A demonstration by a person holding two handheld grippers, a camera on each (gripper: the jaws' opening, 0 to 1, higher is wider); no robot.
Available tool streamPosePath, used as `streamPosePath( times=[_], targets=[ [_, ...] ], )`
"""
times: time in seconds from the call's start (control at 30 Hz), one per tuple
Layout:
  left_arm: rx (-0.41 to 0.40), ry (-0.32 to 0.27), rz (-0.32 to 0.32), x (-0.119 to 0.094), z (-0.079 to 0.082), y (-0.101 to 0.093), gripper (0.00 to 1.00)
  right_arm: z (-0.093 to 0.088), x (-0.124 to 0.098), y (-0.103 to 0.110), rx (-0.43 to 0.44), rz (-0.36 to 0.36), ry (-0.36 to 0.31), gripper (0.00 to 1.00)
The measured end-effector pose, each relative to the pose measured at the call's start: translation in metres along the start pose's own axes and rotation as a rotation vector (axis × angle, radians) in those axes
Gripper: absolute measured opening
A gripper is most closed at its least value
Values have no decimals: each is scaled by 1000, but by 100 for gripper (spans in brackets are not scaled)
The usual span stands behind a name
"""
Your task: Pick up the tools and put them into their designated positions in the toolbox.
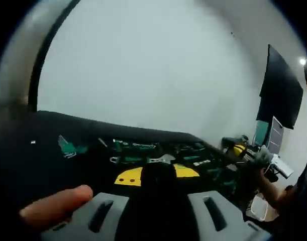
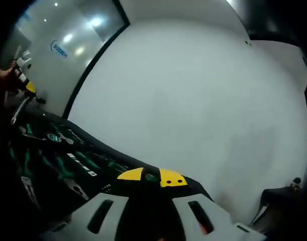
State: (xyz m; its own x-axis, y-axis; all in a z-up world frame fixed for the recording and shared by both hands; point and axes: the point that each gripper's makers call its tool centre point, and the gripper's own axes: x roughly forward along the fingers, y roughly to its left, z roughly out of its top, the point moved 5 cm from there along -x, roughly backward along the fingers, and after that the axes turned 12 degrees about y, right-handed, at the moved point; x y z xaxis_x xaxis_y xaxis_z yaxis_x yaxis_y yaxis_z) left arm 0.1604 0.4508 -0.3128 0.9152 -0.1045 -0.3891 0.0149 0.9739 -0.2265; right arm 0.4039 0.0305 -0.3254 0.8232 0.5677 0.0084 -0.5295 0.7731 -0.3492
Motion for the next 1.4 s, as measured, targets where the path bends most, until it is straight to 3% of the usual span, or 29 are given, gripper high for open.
streamPosePath(
  times=[0.13, 0.27, 0.33, 0.37, 0.4, 0.43, 0.5, 0.57, 0.63, 0.73, 0.8, 0.9, 1.0, 1.03, 1.07, 1.13, 1.2, 1.23, 1.3, 1.33, 1.4],
  targets=[
    [-6, 91, 117, -12, -19, 22, 17, -1, 2, -1, -12, -4, 1, 8],
    [23, 67, 209, -11, -21, 29, 17, -2, 1, -4, -6, -7, 7, 8],
    [25, 120, 335, -14, -35, 38, 16, -3, 0, -4, 2, -7, 8, 8],
    [79, 150, 384, -14, -42, 40, 14, -3, 0, -4, 3, -11, 10, 8],
    [168, 147, 399, -11, -47, 39, 7, -4, -1, -4, 4, -13, 15, 8],
    [195, 162, 419, -11, -50, 39, 3, -5, -1, -4, 3, -14, 21, 8],
    [204, 239, 387, -7, -64, 27, 3, -5, -2, -3, 0, -10, 25, 8],
    [273, 194, 377, -9, -57, 21, 5, -3, -2, -1, -4, -3, 22, 8],
    [251, 165, 364, -12, -46, 21, 11, -4, -2, 1, -19, -1, 29, 8],
    [329, 73, 464, -22, -19, 27, 11, -4, -2, 3, -44, -2, 32, 8],
    [369, 87, 482, -24, -17, 27, 11, -3, -2, 3, -45, -1, 24, 8],
    [414, 106, 463, -19, -29, 26, 11, -3, -2, 3, -52, -7, 22, 8],
    [482, 159, 491, -19, -40, 33, 1, -1, -4, 2, -53, -16, 9, 8],
    [540, 122, 522, -22, -35, 35, 1, 0, -5, 2, -52, -17, 5, 7],
    [546, 92, 564, -26, -32, 36, 1, 3, -6, 1, -40, -20, -14, 6],
    [472, -34, 544, -31, -23, 31, 2, 15, -10, 2, 20, -6, -64, 0],
    [417, -91, 502, -34, -21, 28, 4, 30, -18, 16, 25, 75, -87, 0],
    [425, -72, 504, -34, -23, 28, 3, 37, -22, 26, -18, 107, -79, 0],
    [448, -44, 502, -30, -27, 27, 3, 67, -32, 54, -5, 180, -116, 0],
    [504, 9, 515, -30, -32, 29, 3, 89, -37, 82, 28, 290, -132, 0],
    [508, 37, 503, -30, -35, 28, 3, 115, -42, 123, 53, 460, -131, 0]
  ],
)
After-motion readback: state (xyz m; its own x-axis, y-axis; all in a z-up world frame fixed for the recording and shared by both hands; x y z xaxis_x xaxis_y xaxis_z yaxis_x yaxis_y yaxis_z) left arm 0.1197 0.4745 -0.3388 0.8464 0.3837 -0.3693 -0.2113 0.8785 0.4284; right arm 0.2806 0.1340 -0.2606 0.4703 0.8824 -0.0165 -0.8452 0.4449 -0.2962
